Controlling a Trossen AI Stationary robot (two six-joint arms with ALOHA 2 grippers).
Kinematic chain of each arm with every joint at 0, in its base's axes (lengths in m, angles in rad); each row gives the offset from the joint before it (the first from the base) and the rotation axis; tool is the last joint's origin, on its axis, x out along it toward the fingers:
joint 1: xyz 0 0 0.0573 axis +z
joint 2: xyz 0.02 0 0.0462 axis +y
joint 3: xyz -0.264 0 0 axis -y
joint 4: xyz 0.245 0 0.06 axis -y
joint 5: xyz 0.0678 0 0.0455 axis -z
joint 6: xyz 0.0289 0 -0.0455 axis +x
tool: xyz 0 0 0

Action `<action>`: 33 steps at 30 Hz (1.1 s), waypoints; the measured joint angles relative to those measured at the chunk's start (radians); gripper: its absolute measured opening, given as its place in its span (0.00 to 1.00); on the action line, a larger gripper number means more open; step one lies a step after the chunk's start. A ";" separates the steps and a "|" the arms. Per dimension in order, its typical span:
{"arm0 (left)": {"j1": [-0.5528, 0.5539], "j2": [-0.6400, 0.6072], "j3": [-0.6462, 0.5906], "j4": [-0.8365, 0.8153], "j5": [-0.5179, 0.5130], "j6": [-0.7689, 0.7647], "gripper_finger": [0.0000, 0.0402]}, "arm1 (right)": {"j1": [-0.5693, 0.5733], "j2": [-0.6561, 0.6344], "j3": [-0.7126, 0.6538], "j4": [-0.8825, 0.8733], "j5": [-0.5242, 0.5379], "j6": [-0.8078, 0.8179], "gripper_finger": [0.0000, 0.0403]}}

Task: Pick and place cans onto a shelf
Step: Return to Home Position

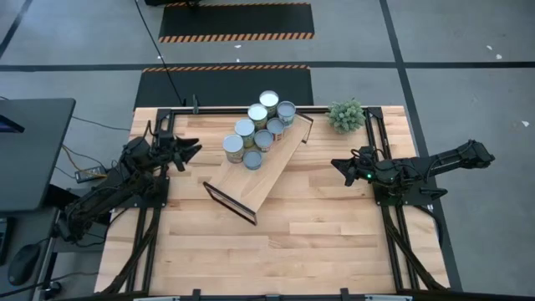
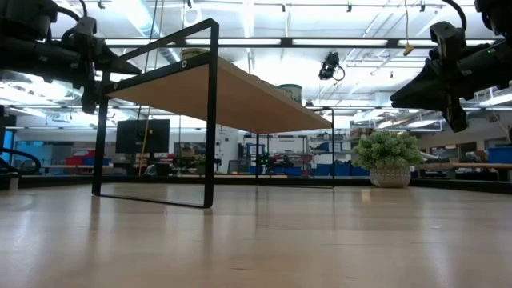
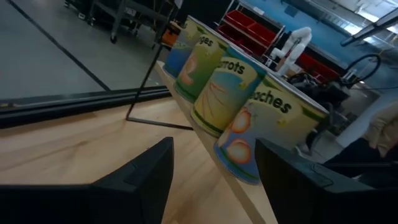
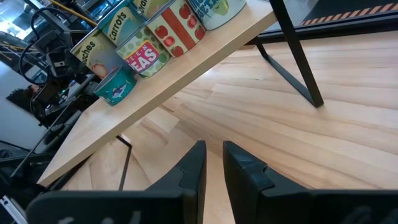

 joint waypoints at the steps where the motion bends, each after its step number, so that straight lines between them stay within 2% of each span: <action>1: 0.000 0.000 0.000 0.000 -0.008 0.001 0.58 | 0.000 0.000 0.000 0.000 0.000 0.000 0.15; 33: 0.000 0.000 0.000 0.000 -0.012 -0.004 0.58 | 0.000 0.000 0.000 0.000 0.000 0.000 0.15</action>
